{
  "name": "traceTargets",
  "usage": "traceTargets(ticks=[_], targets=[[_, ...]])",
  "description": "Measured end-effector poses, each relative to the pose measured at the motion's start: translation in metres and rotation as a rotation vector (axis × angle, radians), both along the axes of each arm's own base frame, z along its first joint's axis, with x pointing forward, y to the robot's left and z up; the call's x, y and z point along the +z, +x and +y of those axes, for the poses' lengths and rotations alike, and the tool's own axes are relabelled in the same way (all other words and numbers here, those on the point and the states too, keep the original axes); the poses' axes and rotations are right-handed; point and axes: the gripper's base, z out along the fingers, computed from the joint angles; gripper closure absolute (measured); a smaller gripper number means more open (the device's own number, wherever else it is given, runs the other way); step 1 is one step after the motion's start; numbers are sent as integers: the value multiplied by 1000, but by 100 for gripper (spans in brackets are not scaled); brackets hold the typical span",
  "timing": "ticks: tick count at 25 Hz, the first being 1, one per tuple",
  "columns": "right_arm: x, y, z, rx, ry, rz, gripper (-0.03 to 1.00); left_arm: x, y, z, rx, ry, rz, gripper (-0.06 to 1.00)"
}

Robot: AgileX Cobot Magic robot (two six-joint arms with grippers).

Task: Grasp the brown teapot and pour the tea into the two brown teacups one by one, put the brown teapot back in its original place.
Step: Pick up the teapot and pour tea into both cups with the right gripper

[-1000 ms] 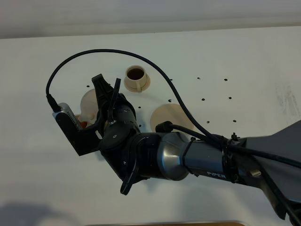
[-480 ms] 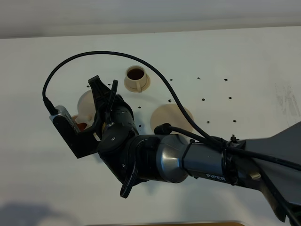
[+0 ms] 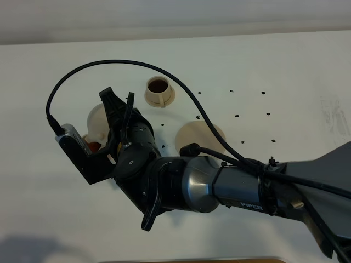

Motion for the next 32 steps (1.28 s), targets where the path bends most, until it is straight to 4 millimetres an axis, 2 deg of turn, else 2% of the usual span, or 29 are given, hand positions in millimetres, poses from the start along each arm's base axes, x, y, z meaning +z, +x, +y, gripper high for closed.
traceTargets(ticks=[32], targets=[[3,-1,1,11,-25,-39,88,0,0,0,0,0,0,46]])
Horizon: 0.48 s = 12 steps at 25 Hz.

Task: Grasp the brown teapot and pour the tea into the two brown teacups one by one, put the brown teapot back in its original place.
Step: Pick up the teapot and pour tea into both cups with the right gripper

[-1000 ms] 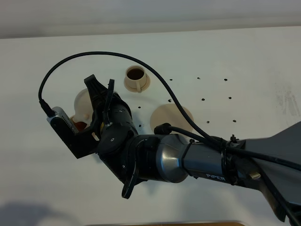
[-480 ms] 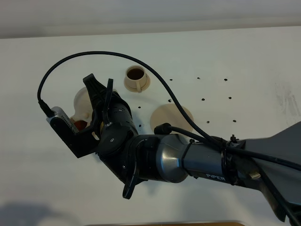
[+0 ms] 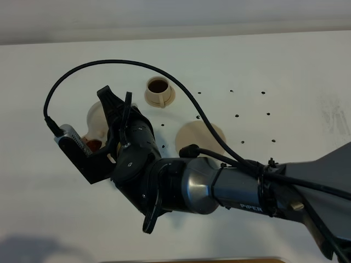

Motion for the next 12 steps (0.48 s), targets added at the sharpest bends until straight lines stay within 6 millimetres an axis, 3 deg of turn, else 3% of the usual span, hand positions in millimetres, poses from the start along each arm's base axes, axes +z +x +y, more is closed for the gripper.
traceTargets(ticks=[12], targets=[[0,0,0,-6,-3,-4,88,0,0,0,0,-1,0,46]])
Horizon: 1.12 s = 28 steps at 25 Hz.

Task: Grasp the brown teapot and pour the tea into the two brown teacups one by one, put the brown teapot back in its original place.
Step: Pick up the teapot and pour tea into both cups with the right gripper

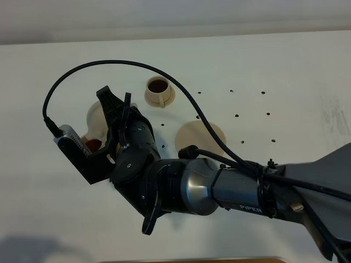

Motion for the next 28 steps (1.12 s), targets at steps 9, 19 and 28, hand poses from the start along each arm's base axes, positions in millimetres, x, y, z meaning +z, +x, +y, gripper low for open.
traceTargets(ticks=[9,19,28], targets=[[0,-4,2,4,-3,-4,88,0,0,0,-1,2,0,46],[1,-4,1,-10,-9,-13,88,0,0,0,-1,2,0,46],[1,-4,1,-11,-9,-13,88,0,0,0,-1,2,0,46]])
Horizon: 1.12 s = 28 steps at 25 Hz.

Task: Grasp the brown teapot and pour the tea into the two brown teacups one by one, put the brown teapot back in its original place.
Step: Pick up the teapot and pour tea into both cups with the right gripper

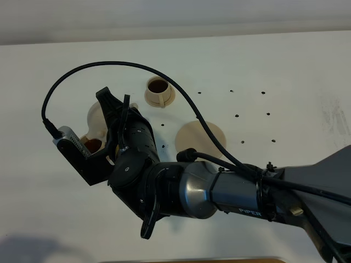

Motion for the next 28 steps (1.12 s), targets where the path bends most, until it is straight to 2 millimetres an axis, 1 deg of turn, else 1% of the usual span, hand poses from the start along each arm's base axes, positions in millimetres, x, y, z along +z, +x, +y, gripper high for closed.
traceTargets(ticks=[18,28], targets=[[0,0,0,18,-32,-12,88,0,0,0,0,-1,0,46],[1,-3,3,43,-58,-27,88,0,0,0,0,-1,0,46]])
